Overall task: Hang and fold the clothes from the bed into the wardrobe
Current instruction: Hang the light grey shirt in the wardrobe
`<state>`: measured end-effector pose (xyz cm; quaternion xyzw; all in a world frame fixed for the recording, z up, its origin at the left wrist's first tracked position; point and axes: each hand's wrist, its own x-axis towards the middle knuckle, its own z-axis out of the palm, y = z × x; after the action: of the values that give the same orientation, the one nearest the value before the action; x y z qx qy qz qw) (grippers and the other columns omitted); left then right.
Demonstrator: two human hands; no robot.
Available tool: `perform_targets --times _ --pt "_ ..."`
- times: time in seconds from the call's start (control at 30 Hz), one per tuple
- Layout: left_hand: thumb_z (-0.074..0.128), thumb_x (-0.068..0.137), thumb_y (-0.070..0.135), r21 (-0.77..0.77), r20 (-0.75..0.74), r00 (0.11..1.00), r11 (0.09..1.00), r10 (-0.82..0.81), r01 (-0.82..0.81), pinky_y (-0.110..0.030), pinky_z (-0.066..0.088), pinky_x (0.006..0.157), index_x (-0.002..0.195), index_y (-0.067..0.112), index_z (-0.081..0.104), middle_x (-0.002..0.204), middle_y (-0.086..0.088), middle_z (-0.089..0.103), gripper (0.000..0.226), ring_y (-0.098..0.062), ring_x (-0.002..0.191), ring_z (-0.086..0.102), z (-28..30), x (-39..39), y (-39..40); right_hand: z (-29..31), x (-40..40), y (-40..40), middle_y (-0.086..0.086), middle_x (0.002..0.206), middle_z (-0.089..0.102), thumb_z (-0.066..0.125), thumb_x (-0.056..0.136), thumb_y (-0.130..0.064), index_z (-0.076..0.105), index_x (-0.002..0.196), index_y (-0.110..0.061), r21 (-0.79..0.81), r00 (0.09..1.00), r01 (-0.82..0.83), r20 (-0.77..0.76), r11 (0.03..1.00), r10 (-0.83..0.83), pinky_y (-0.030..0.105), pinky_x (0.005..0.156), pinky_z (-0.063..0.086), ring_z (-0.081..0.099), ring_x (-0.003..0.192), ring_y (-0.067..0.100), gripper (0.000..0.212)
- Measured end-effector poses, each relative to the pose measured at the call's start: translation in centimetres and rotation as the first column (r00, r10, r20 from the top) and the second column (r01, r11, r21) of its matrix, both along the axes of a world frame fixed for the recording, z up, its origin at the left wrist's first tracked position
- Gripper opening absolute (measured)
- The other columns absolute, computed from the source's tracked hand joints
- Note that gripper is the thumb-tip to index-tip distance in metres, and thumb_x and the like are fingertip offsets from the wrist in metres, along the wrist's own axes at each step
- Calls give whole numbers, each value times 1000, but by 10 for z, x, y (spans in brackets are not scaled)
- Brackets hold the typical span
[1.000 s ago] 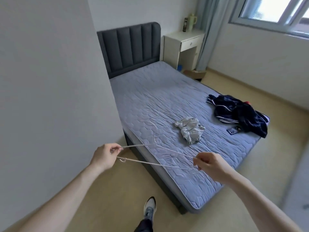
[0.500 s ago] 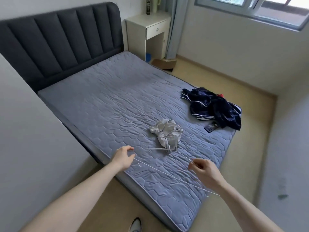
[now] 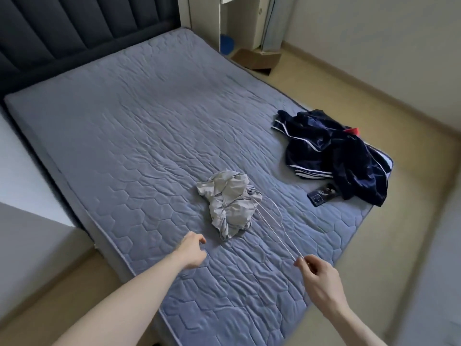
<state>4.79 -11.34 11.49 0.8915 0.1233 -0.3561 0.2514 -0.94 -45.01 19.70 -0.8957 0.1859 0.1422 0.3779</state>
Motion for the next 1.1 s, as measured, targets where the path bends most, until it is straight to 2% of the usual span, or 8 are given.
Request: perform_targets --times 0.33,0.43,0.53,0.63,0.73,0.83,0.97,1.1 --pt "67 86 16 -117 -90 901 894 424 -433 -25 31 118 134 24 66 160 -15 23 48 -25 145 39 -214 106 -108 -166 89 -74 -6 51 47 65 98 -26 73 75 -20 103 999 -41 14 994 40 21 53 34 43 50 9 25" --pt "71 74 11 -214 -178 776 746 605 -631 -23 50 86 115 17 75 116 -11 69 42 -28 106 67 -250 122 -113 -192 97 -77 -3 50 42 67 97 -25 74 72 -23 136 999 -46 19 990 44 20 53 32 40 49 8 26" --pt "81 82 17 -342 -84 618 559 782 -755 -20 44 71 88 26 72 80 9 67 14 -13 77 62 -253 119 -116 -199 101 -81 -3 49 38 67 97 -23 75 71 -22 156 999 -27 -12 987 30 21 51 29 35 48 8 27" --pt "85 83 24 -481 65 368 352 928 -803 -9 46 64 81 24 77 74 15 74 8 3 69 64 -213 99 -109 -189 98 -81 -5 48 36 67 97 -20 74 70 -22 150 999 13 -45 989 -6 20 50 29 34 46 8 28" --pt "80 87 14 -598 43 227 207 973 -774 -21 48 68 87 19 76 75 7 74 7 -9 66 62 -128 82 -85 -146 100 -71 -6 48 36 67 97 -22 74 71 -22 187 999 -7 -42 982 15 22 52 30 34 46 7 27" --pt "68 97 8 -682 147 297 314 943 -661 -19 49 62 95 21 71 80 2 71 13 -10 65 59 -24 60 -64 -90 101 -56 -5 49 37 63 99 -25 71 70 -21 244 997 -73 -12 967 79 22 49 27 31 46 7 31" --pt "63 97 14 -667 405 450 594 796 -450 -12 48 73 101 32 66 93 16 67 19 -2 84 60 129 25 -44 -14 89 -32 -10 52 36 64 100 -27 46 65 -17 289 984 -177 56 941 168 20 47 29 30 49 6 41" --pt "65 91 20 -673 487 605 712 630 -199 -15 47 76 108 29 68 89 16 64 19 -4 82 57 273 -14 -20 57 72 5 -13 68 58 71 93 -31 52 78 -21 302 961 -264 160 916 224 30 56 39 43 53 7 26"
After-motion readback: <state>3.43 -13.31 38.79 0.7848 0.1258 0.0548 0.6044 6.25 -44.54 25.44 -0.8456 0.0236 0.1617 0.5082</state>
